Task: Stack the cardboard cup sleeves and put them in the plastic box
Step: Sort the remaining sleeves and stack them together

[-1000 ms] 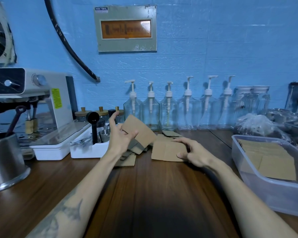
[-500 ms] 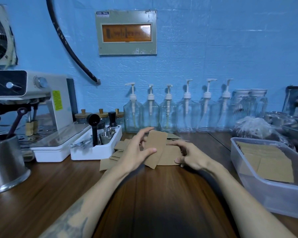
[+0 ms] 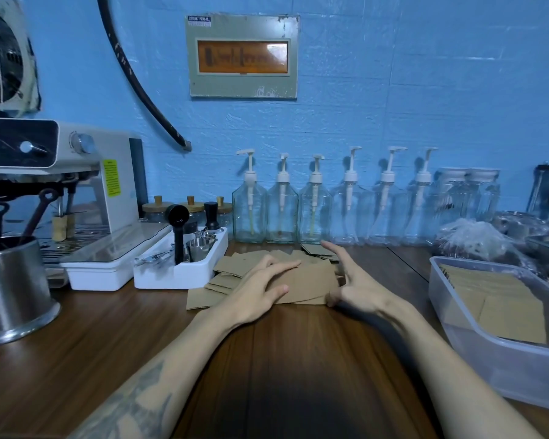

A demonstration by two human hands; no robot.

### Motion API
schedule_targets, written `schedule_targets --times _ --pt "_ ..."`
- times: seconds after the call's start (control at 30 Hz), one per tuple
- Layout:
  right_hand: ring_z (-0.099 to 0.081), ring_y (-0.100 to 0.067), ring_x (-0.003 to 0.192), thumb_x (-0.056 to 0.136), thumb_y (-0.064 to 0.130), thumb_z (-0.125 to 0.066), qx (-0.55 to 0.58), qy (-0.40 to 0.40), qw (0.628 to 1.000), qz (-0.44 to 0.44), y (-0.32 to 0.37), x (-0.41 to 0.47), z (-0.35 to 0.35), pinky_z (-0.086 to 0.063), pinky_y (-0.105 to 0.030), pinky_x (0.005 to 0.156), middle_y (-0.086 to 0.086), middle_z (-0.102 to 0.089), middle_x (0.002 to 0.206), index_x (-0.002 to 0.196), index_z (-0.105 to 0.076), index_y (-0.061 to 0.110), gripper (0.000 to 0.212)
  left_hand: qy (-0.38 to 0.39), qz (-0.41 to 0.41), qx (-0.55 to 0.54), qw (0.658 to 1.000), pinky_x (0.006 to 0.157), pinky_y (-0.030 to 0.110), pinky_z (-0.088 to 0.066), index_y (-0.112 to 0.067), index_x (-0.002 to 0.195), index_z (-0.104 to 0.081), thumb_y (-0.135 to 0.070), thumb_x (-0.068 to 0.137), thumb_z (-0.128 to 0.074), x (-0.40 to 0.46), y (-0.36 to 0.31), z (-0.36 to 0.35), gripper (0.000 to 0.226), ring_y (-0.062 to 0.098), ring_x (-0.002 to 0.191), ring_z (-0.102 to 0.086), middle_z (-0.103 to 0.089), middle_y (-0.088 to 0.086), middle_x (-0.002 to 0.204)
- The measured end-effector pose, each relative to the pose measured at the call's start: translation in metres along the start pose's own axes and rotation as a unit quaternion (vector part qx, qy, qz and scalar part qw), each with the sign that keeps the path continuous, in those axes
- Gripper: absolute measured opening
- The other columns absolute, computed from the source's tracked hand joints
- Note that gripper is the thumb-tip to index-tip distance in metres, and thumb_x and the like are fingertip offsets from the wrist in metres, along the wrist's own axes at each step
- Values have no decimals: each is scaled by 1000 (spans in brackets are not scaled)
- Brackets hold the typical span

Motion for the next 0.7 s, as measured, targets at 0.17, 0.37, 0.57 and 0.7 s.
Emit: schedule_targets --times 0.17,0.37,0.57,0.7 --pt "-56 -9 114 85 17 -73 -43 4 999 8 0 2 -7 -50 -30 97 9 -54 133 140 -41 48 71 22 39 -19 999 108 27 -29 -36 153 -19 -19 93 -63 -1 0 -6 76 12 129 -39 -35 -6 135" --pt "-53 -17 120 90 18 -67 -112 -12 994 2 -7 8 -17 -43 -36 106 1 -55 131 139 -40 28 57 44 60 -4 997 104 23 -29 -26 155 -6 -20 98 -55 -2 -4 -15 75 18 133 -38 -8 -11 154" --pt "-59 -19 103 90 10 -67 -56 -10 998 -6 -8 10 -24 -50 -33 93 -5 -60 111 120 -43 15 38 6 52 -25 998 112 25 -23 -27 151 -26 -13 99 -51 1 0 -10 59 12 140 -30 -32 -5 150" --pt "-62 -24 106 89 8 -67 -35 -7 999 -10 -10 10 -20 -50 -41 98 -8 -64 112 119 -47 22 39 -28 74 -72 994 110 31 -35 -31 146 -37 -29 101 -51 1 3 3 46 6 127 -43 -46 -9 141"
Point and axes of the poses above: each hand's wrist, its own x-axis towards the middle knuckle, its own z-axis out of the back of the hand, y = z × x, the point moved 2 cm from there along x, towards the middle knuckle
